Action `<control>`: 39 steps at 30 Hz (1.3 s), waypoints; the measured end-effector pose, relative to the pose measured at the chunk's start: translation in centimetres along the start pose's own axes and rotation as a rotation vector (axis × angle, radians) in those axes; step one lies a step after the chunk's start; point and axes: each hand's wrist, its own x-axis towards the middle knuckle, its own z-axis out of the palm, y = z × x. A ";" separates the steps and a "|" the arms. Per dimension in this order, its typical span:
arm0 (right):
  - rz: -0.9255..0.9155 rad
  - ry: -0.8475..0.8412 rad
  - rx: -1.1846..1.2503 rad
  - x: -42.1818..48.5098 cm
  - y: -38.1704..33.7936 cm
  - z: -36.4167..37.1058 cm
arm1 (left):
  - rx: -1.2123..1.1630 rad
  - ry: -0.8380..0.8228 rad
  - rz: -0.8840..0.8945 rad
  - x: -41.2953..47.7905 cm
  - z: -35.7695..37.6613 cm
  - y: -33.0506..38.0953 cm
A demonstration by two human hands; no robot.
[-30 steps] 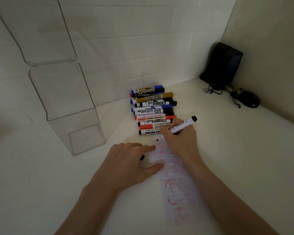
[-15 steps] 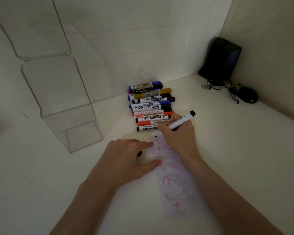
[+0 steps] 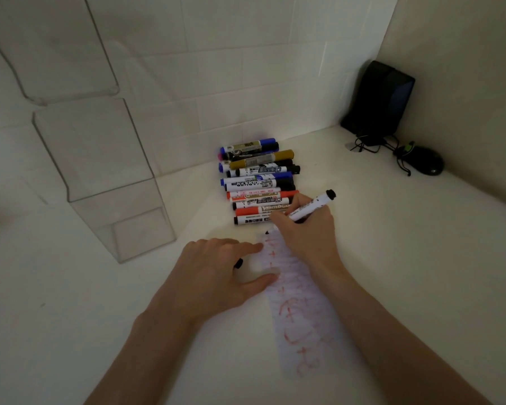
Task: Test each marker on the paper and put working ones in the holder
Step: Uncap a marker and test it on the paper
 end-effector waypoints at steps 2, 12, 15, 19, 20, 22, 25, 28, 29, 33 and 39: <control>0.002 -0.019 -0.002 -0.2 0.0 0.1 | -0.002 0.001 -0.004 0.0 0.0 0.0; -0.004 -0.004 -0.003 0.1 0.6 0.0 | 0.000 0.015 -0.006 -0.1 0.2 -0.1; -0.004 -0.021 -0.004 0.0 0.3 0.0 | 0.001 0.014 -0.003 -0.1 0.2 -0.1; 0.004 -0.030 -0.009 -0.1 0.3 0.0 | 0.003 0.016 -0.003 0.0 0.3 -0.1; 0.009 -0.020 -0.005 0.0 0.3 0.0 | -0.001 0.018 -0.004 0.0 0.3 -0.1; 0.009 0.001 -0.012 0.1 0.3 0.0 | -0.006 0.018 -0.005 0.0 0.3 -0.2; 0.021 0.029 -0.011 0.2 0.2 0.1 | -0.018 0.015 0.001 0.0 0.2 -0.2; 0.032 0.039 -0.027 0.2 0.2 0.0 | -0.028 0.024 0.002 0.0 0.2 -0.1; 0.034 0.038 -0.031 0.2 0.2 0.0 | -0.023 0.025 0.002 0.0 0.2 -0.1; 0.037 0.001 -0.014 0.1 0.1 0.1 | 0.008 0.026 0.006 -0.2 0.2 0.0; 0.048 -0.033 0.008 -0.2 -0.1 0.0 | 0.012 0.016 0.022 0.0 0.0 0.0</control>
